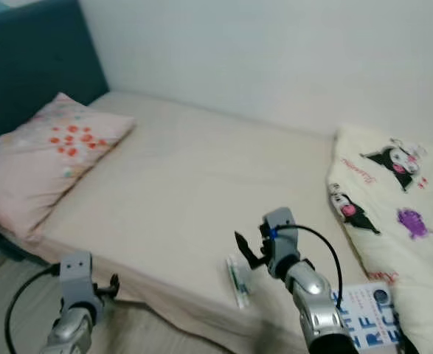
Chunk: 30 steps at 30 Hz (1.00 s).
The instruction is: Clean up the room
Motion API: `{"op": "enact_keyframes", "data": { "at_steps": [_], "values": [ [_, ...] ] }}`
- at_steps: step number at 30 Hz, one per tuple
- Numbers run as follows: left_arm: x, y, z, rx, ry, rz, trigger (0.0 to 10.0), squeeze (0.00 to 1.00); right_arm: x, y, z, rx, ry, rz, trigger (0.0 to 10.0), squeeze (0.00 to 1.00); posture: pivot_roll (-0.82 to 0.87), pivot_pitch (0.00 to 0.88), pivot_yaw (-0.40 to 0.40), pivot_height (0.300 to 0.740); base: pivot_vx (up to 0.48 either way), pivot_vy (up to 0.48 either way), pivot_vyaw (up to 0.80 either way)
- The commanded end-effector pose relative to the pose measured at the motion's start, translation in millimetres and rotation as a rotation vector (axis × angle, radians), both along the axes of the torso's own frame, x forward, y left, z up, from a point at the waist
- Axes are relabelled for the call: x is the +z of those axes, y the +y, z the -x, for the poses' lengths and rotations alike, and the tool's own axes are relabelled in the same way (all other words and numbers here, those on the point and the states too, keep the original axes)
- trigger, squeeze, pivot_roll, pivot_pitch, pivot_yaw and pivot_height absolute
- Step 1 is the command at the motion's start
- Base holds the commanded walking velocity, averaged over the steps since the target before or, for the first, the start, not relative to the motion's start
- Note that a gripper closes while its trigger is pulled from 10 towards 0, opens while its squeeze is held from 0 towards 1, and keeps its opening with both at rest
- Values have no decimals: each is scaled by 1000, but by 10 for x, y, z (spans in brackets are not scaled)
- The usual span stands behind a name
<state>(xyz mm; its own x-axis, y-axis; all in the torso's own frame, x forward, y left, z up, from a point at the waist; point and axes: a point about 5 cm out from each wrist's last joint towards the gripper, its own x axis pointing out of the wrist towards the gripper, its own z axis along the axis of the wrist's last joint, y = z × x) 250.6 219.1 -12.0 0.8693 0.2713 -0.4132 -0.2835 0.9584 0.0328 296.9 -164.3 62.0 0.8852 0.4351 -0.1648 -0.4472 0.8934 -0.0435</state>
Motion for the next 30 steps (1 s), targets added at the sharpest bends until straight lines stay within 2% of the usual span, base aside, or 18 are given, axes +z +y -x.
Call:
{"op": "enact_keyframes", "data": {
  "at_steps": [1, 3, 5, 7, 13, 20, 23, 30],
  "values": [
    [-41, -2, 33, -13, 15, -12, 10000, 0, -46, 35, 17, 15, 9, -2, 10000, 0, -95, 73, -54, 733, 0, 0, 800],
    [-39, -17, 28, -25, 11, -12, 10000, 0, -64, 20, 8, -7, 21, 5, 10000, 0, -95, 73, -54, 733, 0, 0, 800],
    [-44, -62, 18, -64, 15, -21, 10000, 0, -136, -50, -32, -97, 73, 37, 10000, 0, -95, 73, -54, 733, 0, -480, 0],
    [-41, -82, 11, -78, 11, -28, 10000, 0, -162, -74, -42, -121, 89, 54, 10000, 0, -95, 73, -54, 733, 0, -480, 0],
    [3, -214, -66, -130, -27, -2, 10000, 0, -245, -204, -68, -239, 170, 65, 10000, 0, -95, 63, -55, 723, 0, 0, 0],
    [53, -252, -129, -150, -53, -3, 10000, 0, -215, -199, -74, -228, 127, 68, 10000, 0, -95, 60, -56, 713, 0, 0, 0],
    [87, -263, -162, -155, -69, -2, 10000, 0, -236, -180, -81, -225, 143, 101, 10000, 0, -94, 62, -55, 708, 0, 0, 0],
    [221, -251, -259, -163, -138, -14, 10000, 0, -247, -177, -96, -248, 156, 88, 10000, 0, -96, 74, -55, 683, 0, 0, 0]
  ]
}}
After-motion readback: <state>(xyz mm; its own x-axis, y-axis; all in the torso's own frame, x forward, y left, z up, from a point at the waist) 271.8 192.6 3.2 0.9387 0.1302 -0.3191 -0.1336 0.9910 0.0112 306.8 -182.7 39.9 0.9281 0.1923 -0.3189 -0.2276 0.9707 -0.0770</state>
